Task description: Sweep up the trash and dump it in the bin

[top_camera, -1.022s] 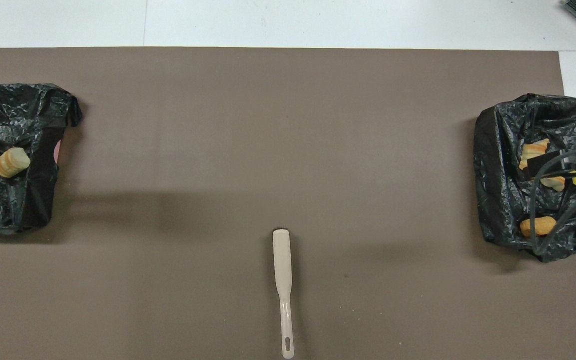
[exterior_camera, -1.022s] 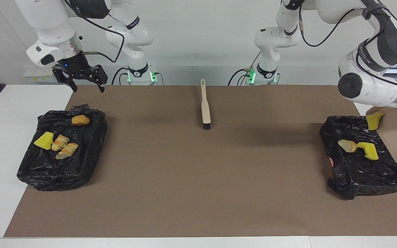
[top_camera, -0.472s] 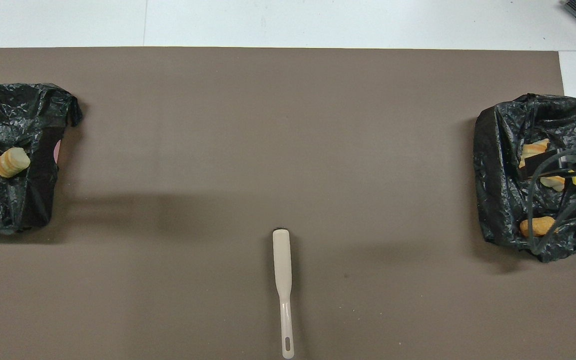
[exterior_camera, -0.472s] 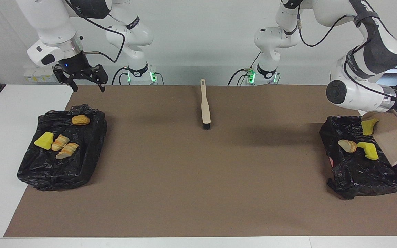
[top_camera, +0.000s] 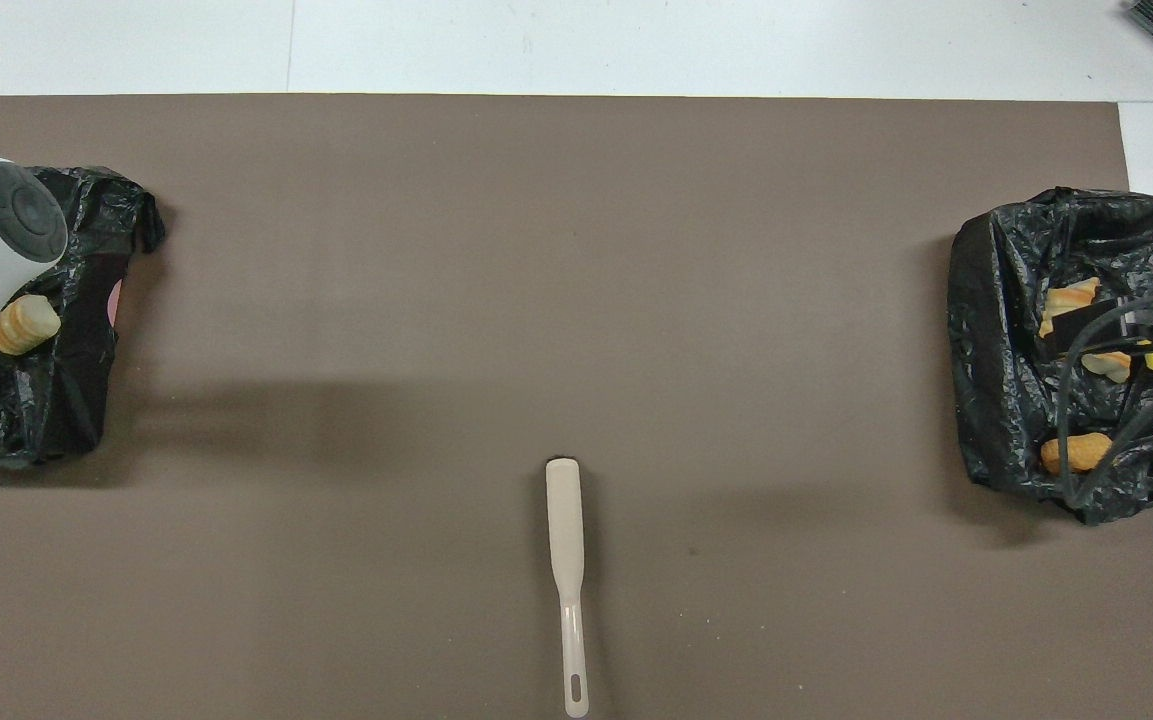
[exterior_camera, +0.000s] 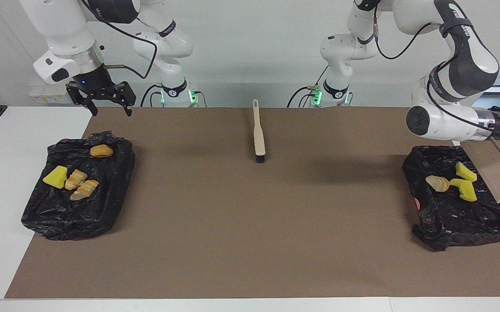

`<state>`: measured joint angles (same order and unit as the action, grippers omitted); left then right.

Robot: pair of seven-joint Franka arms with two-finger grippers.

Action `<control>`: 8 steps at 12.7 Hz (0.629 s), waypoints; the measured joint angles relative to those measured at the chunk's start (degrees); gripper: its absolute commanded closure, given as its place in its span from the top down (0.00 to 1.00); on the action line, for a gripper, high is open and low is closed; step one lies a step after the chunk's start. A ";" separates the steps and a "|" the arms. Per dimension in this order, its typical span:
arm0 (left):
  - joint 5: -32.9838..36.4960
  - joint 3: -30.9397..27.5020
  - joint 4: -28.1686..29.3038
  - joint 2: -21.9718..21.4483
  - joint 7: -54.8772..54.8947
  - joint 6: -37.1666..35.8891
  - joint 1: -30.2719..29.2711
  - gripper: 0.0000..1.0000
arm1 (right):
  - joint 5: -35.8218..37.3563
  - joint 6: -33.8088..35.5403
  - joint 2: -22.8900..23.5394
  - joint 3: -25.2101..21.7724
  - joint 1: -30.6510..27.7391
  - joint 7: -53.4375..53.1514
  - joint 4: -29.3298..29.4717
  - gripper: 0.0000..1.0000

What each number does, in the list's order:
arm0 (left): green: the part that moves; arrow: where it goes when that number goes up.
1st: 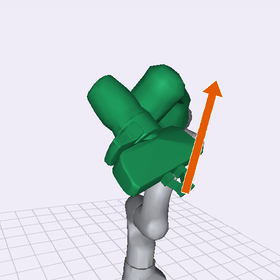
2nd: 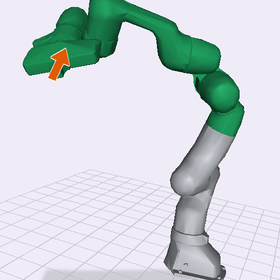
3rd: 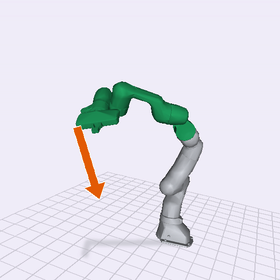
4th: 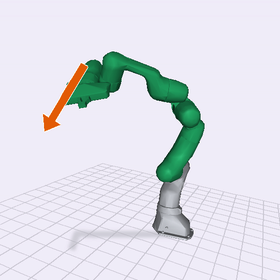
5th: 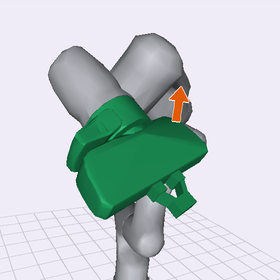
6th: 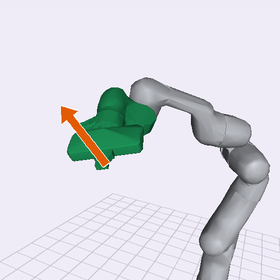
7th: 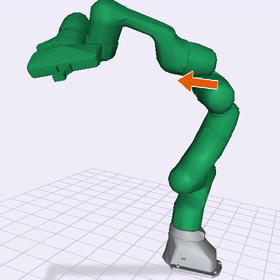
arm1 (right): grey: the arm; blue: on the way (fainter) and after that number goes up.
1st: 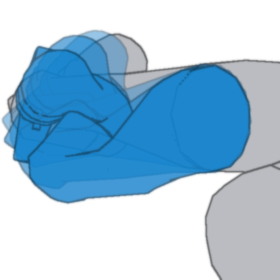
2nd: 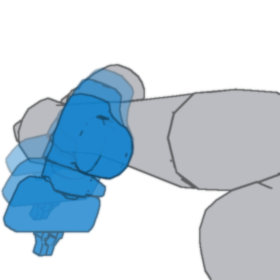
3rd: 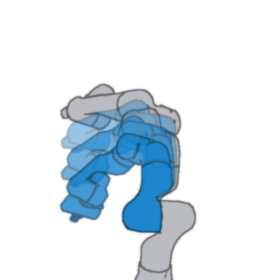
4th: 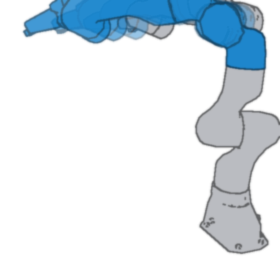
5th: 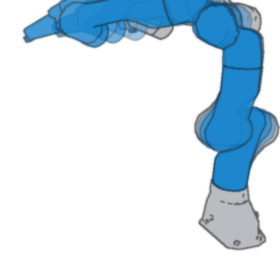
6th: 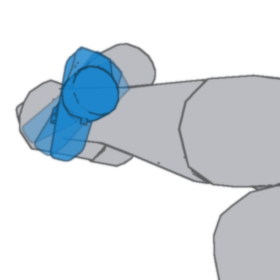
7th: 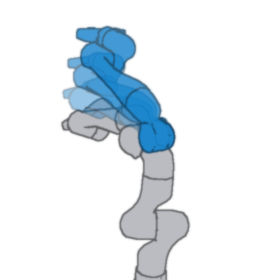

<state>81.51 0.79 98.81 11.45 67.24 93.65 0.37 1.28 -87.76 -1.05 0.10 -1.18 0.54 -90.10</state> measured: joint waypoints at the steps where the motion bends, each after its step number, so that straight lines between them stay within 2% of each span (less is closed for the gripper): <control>1: -2.25 0.12 -1.24 -0.52 0.00 0.04 0.10 0.00 | 0.00 0.00 0.00 0.00 0.00 0.00 0.00 1.00; 4: -17.60 0.14 -6.89 -1.57 0.39 1.40 0.13 0.00 | 0.00 0.00 0.00 0.00 0.00 0.00 0.00 1.00; 8: -39.45 0.19 -7.42 -1.17 -1.42 6.10 0.24 0.00 | 0.00 0.00 0.00 0.00 0.00 0.00 0.00 1.00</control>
<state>42.06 0.98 91.38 10.28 65.82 99.75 0.62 1.28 -87.76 -1.05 0.10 -1.18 0.54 -90.10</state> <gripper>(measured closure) 0.687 0.000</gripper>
